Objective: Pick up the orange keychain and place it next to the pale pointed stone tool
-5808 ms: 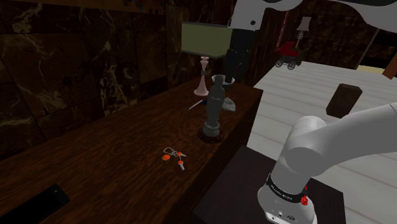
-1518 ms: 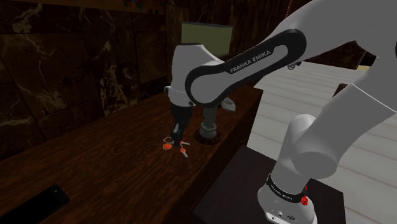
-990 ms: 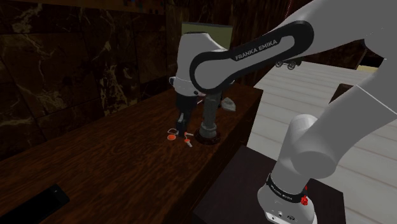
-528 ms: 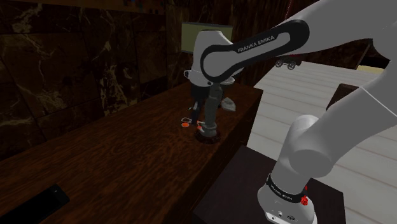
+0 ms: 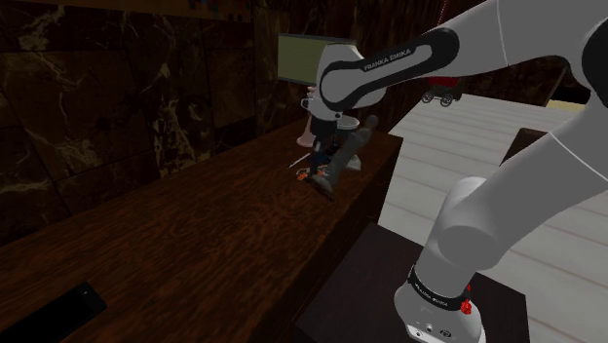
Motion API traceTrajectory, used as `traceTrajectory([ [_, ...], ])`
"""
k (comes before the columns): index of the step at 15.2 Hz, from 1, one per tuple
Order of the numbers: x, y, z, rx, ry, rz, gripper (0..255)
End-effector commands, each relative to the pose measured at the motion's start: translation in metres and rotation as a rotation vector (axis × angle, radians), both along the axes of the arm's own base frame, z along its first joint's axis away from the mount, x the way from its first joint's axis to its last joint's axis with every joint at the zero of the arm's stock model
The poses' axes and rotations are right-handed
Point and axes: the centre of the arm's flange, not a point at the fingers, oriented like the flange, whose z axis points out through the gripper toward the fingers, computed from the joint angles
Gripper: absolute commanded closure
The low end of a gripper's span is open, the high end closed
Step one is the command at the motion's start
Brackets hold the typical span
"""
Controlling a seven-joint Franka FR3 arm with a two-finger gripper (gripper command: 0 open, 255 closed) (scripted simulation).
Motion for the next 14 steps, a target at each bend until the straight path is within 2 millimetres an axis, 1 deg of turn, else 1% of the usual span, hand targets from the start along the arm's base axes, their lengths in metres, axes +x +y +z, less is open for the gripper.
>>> traceTrajectory([
  [1, 0.002, -0.029, -0.006, 0.0, 0.015, 0.0, 255],
  [12, 0.017, -0.173, -0.006, 0.0, 0.015, 0.0, 255],
  [14, 0.017, -0.173, -0.016, 0.0, 0.015, 0.0, 255],
])
